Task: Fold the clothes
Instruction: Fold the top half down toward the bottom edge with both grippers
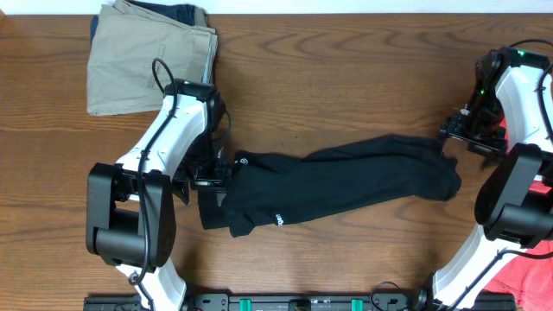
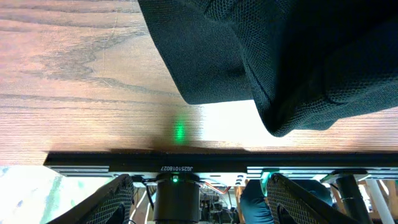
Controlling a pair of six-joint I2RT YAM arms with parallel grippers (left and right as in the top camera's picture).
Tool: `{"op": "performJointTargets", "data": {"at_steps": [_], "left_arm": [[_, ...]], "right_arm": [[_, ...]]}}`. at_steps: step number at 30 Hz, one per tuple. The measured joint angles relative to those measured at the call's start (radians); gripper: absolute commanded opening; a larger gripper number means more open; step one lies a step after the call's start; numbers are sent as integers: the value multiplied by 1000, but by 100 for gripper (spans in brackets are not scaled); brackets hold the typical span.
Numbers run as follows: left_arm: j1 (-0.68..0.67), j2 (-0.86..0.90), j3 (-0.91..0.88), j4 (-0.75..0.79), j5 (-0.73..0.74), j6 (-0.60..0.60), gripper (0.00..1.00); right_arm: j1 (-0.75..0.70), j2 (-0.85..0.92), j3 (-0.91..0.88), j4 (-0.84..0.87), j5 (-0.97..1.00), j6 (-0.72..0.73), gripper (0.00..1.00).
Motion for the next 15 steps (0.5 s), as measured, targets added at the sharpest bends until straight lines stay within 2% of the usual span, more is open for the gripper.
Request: {"op": "performJointTargets", "data": {"at_steps": [3, 5, 7, 9, 12, 14, 15], "left_arm": [[0, 0, 0, 21, 1, -15, 66], [0, 0, 0, 53, 11, -30, 52], [0, 0, 0, 100, 46, -34, 41], [0, 0, 0, 148, 89, -39, 29], [-8, 0, 0, 196, 150, -55, 12], [-23, 0, 0, 219, 177, -60, 7], [-34, 0, 0, 230, 183, -62, 6]], "right_arm": [[0, 0, 0, -2, -6, 0, 99], [0, 0, 0, -2, -23, -2, 99], [0, 0, 0, 0, -48, -8, 95], [0, 0, 0, 4, -69, -20, 79], [7, 0, 0, 14, -84, -28, 51], [24, 0, 0, 21, -90, -33, 36], [36, 0, 0, 26, -95, -34, 33]]}}
